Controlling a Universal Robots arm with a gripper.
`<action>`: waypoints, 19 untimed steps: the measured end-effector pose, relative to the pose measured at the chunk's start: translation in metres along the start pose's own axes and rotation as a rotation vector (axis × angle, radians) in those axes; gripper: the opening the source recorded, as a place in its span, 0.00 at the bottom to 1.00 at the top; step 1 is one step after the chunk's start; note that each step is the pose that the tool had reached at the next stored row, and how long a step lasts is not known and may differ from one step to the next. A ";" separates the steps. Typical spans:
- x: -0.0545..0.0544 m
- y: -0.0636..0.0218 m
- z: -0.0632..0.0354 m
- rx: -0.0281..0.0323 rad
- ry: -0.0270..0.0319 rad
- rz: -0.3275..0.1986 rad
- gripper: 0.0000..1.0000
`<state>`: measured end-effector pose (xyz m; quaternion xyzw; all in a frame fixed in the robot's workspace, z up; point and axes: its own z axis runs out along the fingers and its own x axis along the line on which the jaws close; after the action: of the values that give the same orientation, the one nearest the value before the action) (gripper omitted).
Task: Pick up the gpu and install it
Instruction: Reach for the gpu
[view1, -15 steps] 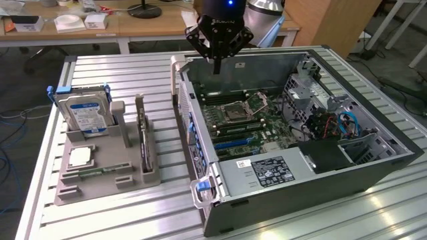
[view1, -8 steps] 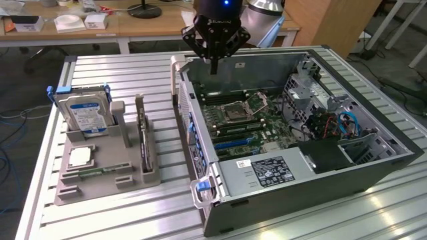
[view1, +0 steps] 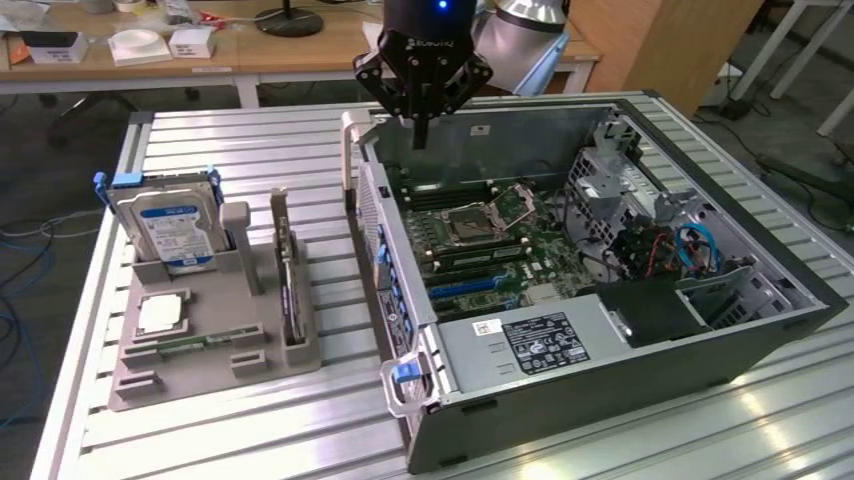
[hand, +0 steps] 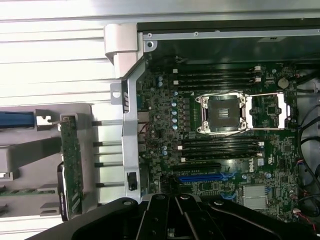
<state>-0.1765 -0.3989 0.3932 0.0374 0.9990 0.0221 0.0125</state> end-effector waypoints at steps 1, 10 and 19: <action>0.001 -0.0001 0.0000 0.0000 0.0000 0.000 0.10; 0.010 -0.0008 -0.0003 0.0000 0.0000 0.000 0.10; 0.019 -0.0014 -0.0005 0.0000 0.0000 0.000 0.10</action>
<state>-0.1956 -0.3989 0.3932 0.0374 0.9990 0.0221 0.0125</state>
